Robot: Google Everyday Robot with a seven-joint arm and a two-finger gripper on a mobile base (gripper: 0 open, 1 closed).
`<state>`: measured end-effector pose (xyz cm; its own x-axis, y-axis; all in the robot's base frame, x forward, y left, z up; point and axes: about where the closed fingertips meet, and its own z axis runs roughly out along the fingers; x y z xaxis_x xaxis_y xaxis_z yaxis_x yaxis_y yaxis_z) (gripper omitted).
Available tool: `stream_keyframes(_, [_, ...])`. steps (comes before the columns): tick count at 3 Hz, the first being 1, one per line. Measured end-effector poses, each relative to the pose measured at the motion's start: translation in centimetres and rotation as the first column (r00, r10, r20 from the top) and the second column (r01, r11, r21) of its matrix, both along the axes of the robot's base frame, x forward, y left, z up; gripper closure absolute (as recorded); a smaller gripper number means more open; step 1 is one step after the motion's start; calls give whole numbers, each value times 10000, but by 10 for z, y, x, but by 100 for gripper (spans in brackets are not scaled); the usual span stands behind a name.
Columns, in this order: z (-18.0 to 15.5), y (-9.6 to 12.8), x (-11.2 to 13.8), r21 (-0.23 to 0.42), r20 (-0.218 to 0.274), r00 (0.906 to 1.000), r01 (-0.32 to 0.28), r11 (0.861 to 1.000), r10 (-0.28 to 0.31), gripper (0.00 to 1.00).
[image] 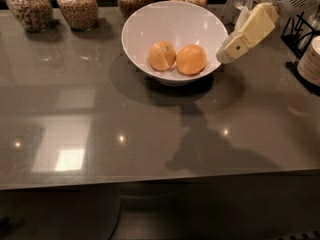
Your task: Pick orange from white bowl
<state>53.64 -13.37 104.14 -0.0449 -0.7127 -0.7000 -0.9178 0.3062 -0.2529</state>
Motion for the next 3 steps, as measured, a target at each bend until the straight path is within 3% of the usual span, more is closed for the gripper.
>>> stream_keyframes(2, [-27,7,44,-1571,904,9946,655,9854,-517,0])
stream_keyframes(3, [-40,8,71,-1769,1289,9877,1105,9780,-883,0])
